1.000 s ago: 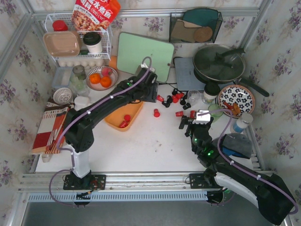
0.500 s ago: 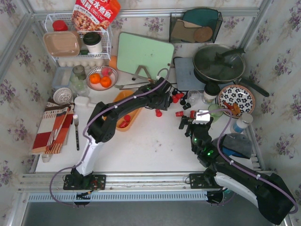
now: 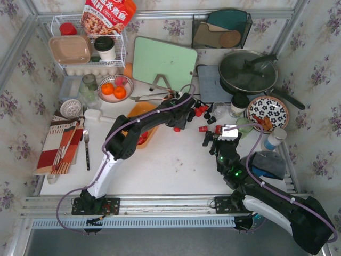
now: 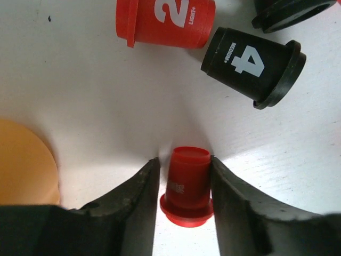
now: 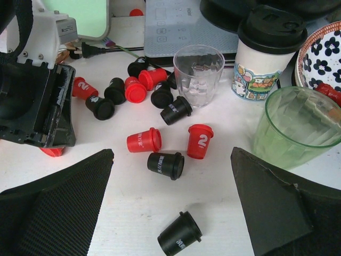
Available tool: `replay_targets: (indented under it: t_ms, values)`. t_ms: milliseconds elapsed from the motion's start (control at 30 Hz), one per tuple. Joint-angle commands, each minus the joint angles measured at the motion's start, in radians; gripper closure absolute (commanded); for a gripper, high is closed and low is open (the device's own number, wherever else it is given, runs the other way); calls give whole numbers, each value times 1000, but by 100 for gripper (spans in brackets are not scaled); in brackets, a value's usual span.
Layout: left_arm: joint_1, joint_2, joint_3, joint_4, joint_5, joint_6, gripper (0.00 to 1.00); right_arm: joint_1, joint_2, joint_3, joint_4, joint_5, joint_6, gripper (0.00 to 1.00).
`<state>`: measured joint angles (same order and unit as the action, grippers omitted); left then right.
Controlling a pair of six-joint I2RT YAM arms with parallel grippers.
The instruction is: Mix the coffee capsules in the storage basket
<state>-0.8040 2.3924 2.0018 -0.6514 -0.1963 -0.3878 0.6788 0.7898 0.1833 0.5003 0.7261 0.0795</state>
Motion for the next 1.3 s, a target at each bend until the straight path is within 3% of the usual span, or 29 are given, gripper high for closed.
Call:
replay_targets:
  t_ms: [0,133,367,633,867,1267]
  values:
    - [0,-14,-33,-7,-25,29,62,-1,-4,9,21,-2,7,0]
    - [0,-43,-56,26,0,41,74,1,-3,9,21,-1,5,0]
    - [0,-195,-121,111,0,82,78,0,-2,8,22,3,3,0]
    - [30,-410,-247,155,-153,181,78,1,-3,10,21,0,4,0]
    - [115,-537,-402,151,-183,171,77,0,1,11,20,-3,6,0]
    - [199,-526,-567,114,-127,67,76,-1,53,52,-33,-39,57,0]
